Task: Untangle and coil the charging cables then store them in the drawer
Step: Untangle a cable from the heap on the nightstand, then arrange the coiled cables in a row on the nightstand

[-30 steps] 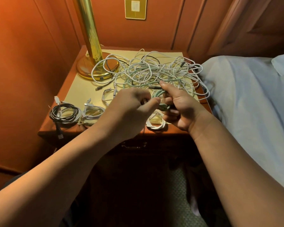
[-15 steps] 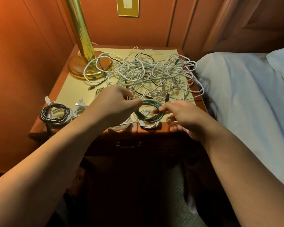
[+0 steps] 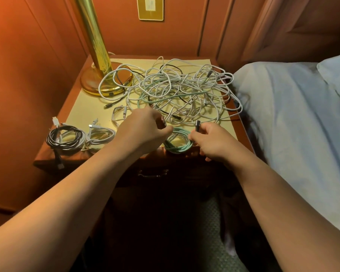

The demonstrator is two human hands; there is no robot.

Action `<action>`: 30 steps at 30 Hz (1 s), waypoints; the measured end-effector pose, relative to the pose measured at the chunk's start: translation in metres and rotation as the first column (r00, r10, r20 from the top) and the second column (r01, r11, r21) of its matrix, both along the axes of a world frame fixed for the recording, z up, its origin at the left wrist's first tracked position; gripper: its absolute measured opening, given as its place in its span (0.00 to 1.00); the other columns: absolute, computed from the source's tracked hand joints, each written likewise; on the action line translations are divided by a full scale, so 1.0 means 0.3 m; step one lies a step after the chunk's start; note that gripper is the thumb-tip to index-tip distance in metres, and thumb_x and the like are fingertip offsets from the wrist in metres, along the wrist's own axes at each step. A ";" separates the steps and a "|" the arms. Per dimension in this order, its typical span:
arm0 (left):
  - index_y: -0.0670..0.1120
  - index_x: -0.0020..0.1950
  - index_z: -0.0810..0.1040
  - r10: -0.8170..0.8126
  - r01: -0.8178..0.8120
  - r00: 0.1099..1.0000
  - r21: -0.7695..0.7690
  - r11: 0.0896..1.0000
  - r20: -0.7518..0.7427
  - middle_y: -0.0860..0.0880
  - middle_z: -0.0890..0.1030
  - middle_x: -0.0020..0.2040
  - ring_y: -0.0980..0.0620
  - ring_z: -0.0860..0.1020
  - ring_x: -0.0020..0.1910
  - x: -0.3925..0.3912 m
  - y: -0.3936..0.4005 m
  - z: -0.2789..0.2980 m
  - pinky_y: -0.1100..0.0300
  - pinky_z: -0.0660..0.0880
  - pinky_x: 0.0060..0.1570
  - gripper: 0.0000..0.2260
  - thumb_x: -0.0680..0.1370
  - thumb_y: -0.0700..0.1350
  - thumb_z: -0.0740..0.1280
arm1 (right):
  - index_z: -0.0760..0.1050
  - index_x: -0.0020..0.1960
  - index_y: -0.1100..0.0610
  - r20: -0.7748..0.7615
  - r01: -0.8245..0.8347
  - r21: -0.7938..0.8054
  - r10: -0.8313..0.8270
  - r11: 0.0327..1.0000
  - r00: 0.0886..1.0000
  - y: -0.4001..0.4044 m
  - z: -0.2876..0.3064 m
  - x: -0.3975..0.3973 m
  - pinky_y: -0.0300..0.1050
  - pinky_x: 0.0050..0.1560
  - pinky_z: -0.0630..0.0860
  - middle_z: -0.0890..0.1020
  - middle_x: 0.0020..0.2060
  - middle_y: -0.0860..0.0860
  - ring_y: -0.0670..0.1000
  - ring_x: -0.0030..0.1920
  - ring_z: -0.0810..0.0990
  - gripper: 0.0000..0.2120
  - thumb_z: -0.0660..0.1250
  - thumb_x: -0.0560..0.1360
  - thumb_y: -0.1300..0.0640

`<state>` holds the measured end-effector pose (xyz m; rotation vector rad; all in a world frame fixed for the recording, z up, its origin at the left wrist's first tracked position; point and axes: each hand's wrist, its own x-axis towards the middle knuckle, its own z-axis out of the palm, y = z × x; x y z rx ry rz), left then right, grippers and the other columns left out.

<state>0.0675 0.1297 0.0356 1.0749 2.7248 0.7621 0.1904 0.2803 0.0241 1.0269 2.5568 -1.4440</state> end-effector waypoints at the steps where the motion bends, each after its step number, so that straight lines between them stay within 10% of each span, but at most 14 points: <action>1: 0.49 0.34 0.74 0.004 -0.004 1.000 -0.001 1.000 -0.010 0.50 0.77 0.32 0.50 0.75 0.33 0.000 0.002 -0.003 0.58 0.65 0.31 0.18 0.77 0.58 0.70 | 0.78 0.53 0.54 -0.002 -0.002 0.007 0.002 1.000 1.000 0.001 -0.004 -0.001 0.50 0.37 0.78 0.83 0.44 0.54 0.52 0.37 0.79 0.08 0.65 0.82 0.50; 8: 0.49 0.38 0.76 -0.005 0.005 1.000 -0.015 1.000 -0.015 0.51 0.78 0.36 0.51 0.77 0.38 0.000 -0.008 0.003 0.56 0.69 0.35 0.16 0.74 0.61 0.72 | 0.79 0.53 0.53 0.045 0.049 0.071 -0.052 0.996 0.998 0.014 0.019 0.006 0.53 0.48 0.81 0.84 0.39 0.50 0.50 0.39 0.83 0.18 0.67 0.79 0.38; 12: 0.49 0.40 0.77 0.018 -0.016 0.999 0.086 0.996 -0.027 0.51 0.79 0.39 0.52 0.76 0.41 -0.001 -0.023 0.040 0.53 0.74 0.40 0.18 0.75 0.63 0.71 | 0.76 0.66 0.50 0.039 0.094 0.274 -0.109 0.957 0.993 0.049 0.045 0.026 0.48 0.56 0.77 0.81 0.57 0.49 0.53 0.56 0.80 0.21 0.67 0.79 0.38; 19: 0.47 0.45 0.80 0.004 -0.016 0.998 0.229 0.973 0.056 0.53 0.80 0.41 0.58 0.77 0.40 -0.090 0.040 0.126 0.61 0.70 0.34 0.15 0.76 0.59 0.73 | 0.80 0.53 0.47 -0.214 0.093 0.260 -0.036 0.961 0.976 0.059 0.079 -0.025 0.39 0.34 0.71 0.81 0.40 0.45 0.42 0.34 0.78 0.06 0.70 0.80 0.46; 27: 0.53 0.42 0.81 -0.149 0.149 0.989 -0.040 0.988 -0.006 0.51 0.84 0.44 0.53 0.81 0.42 -0.191 0.137 0.095 0.53 0.83 0.46 0.06 0.78 0.46 0.73 | 0.83 0.50 0.46 -0.266 0.082 0.283 -0.004 0.956 0.964 0.092 0.047 -0.126 0.40 0.34 0.71 0.82 0.38 0.48 0.46 0.34 0.78 0.04 0.70 0.79 0.47; 30: 0.58 0.45 0.82 -0.229 0.226 0.973 -0.100 0.969 -0.012 0.55 0.81 0.40 0.56 0.78 0.38 -0.219 0.138 0.075 0.59 0.77 0.37 0.05 0.77 0.47 0.74 | 0.83 0.55 0.43 -0.247 0.014 0.224 0.043 0.975 0.968 0.105 0.040 -0.184 0.43 0.32 0.73 0.85 0.39 0.53 0.48 0.31 0.75 0.06 0.67 0.82 0.48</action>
